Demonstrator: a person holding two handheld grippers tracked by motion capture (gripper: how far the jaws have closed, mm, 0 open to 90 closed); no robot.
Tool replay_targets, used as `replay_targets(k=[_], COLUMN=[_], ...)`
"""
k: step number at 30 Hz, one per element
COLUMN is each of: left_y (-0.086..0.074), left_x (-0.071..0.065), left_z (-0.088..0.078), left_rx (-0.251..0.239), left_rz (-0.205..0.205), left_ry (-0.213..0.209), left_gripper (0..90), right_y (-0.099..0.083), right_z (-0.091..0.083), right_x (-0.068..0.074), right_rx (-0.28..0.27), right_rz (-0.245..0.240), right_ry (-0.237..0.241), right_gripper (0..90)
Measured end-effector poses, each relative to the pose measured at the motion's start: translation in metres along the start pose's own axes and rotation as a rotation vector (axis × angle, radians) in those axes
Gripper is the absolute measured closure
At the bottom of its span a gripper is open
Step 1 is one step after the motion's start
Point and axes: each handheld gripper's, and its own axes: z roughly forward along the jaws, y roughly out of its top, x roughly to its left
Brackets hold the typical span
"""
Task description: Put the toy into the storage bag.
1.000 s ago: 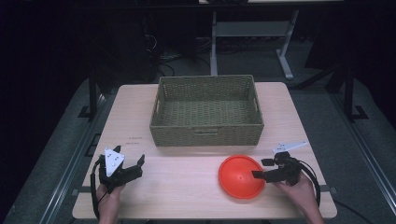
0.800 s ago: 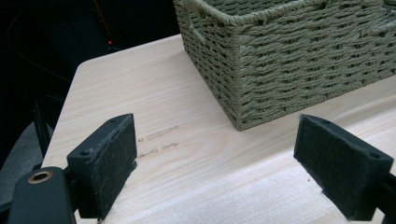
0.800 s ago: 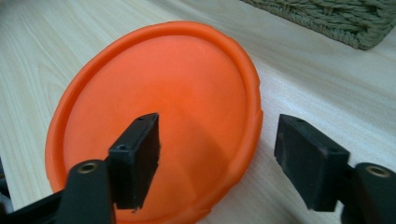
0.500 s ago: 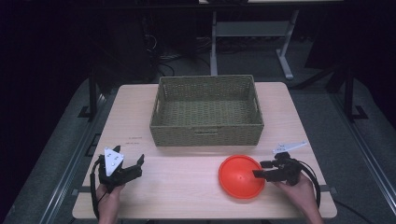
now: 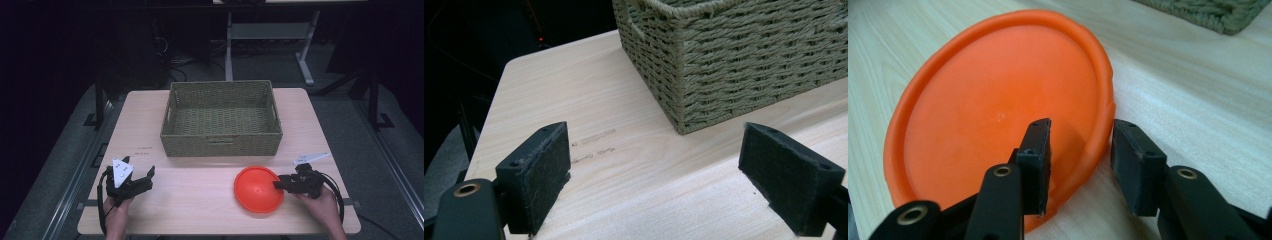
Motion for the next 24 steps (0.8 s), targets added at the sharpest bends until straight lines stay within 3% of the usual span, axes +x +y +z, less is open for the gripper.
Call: replay_targets(k=[9,20,24], left_y=[-0.0001,0.0001,0.0003], left_x=[0.0001,-0.0008,-0.0005], left_z=[0.0003,0.0009,-0.0002], left_rx=[0.000,-0.002,-0.004], left_rz=[-0.003,0.000,0.000], left_ry=[-0.004,-0.003,0.001], left_gripper=[12.7,12.7,12.7], right_y=[-0.0008,-0.0009,-0.0005], right_z=[0.0019,-0.0036,-0.0003], right_x=[0.0008,0.0024,0.0027], right_rx=[0.003,-0.057,-0.025], right_rz=[-0.009,0.012,0.016], right_ry=[0.011,0.108,0.094], right_gripper=[59.1,62.6,66.8])
